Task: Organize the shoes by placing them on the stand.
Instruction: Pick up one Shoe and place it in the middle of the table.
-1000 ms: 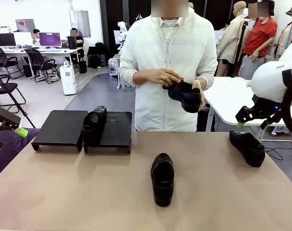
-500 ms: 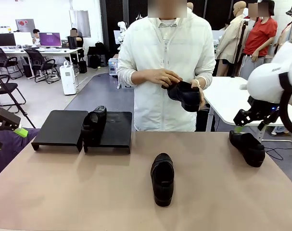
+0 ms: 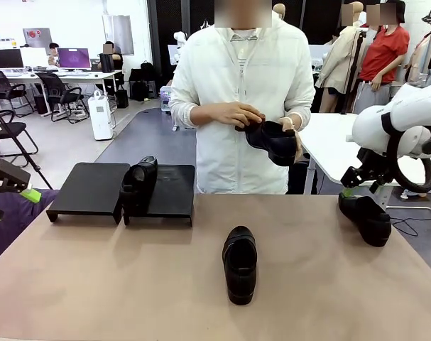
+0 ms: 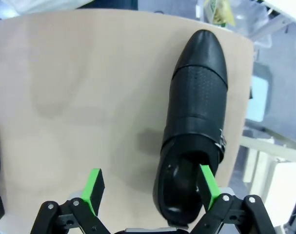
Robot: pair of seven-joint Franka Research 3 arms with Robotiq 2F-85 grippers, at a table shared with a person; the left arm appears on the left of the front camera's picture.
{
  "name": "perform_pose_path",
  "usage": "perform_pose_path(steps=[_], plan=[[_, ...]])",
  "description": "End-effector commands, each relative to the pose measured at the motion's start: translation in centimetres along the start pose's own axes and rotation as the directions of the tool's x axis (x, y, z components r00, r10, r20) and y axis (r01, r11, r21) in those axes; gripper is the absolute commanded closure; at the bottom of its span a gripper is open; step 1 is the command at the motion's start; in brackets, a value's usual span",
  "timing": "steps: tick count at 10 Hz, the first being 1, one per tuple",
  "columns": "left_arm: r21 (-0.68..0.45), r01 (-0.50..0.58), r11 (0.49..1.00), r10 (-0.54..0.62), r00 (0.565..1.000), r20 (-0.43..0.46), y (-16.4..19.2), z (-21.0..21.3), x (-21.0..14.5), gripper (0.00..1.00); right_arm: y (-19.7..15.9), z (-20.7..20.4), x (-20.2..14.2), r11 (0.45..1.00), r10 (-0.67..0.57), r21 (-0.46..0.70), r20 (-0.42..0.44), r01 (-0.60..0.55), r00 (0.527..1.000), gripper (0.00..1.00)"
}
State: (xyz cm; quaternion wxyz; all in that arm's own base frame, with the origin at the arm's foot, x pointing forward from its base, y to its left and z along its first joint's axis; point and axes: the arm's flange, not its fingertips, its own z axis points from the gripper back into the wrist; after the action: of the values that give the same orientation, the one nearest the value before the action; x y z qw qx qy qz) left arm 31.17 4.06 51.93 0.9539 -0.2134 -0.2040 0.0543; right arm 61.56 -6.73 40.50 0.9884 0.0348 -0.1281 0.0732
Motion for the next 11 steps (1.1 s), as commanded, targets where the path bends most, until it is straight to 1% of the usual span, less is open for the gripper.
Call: perform_pose_path(steps=[1, 2, 5, 7, 8, 9, 10, 11], plan=[[-0.021, 0.011, 1.0, -0.011, 1.0, -0.001, 0.1, 0.1, 0.1, 0.0, -0.7, -1.1, 0.6, 0.998, -0.012, 0.062, -0.029, 0.013, 1.0, 0.0], [-0.021, 0.011, 1.0, -0.011, 1.0, -0.001, 0.1, 0.1, 0.1, 0.0, -1.1, -2.0, 0.6, 0.995, -0.028, 0.094, -0.039, 0.032, 0.999, 0.0], [-0.021, 0.011, 1.0, -0.011, 1.0, -0.001, 0.1, 0.1, 0.1, 0.0, -1.7, -4.9, 0.3, 0.992, -0.049, 0.116, -0.07, 0.057, 0.996, 0.0], [-0.021, 0.011, 1.0, -0.011, 1.0, -0.001, 0.1, 0.1, 0.1, 0.0, -1.8, -5.2, 0.2, 0.992, -0.071, 0.098, -0.081, 0.079, 0.994, 0.0], [-0.021, 0.011, 1.0, -0.011, 1.0, -0.001, 0.1, 0.1, 0.1, 0.0, -1.8, -5.2, 0.2, 0.991, -0.07, 0.108, -0.085, 0.079, 0.994, 0.0], [-0.021, 0.011, 1.0, -0.011, 1.0, -0.001, 0.1, 0.1, 0.1, 0.0, -1.9, -5.1, 0.3, 0.991, -0.069, 0.113, -0.079, 0.078, 0.994, 0.36], [-0.021, 0.011, 1.0, -0.011, 1.0, -0.001, 0.1, 0.1, 0.1, 0.0, -1.8, -5.2, 0.2, 0.99, -0.074, 0.109, -0.102, 0.085, 0.992, 0.96], [-0.021, 0.011, 1.0, -0.011, 1.0, -0.001, 0.1, 0.1, 0.1, 0.0, -1.8, -5.3, 0.2, 0.989, -0.062, 0.124, -0.107, 0.075, 0.992, 1.0]])
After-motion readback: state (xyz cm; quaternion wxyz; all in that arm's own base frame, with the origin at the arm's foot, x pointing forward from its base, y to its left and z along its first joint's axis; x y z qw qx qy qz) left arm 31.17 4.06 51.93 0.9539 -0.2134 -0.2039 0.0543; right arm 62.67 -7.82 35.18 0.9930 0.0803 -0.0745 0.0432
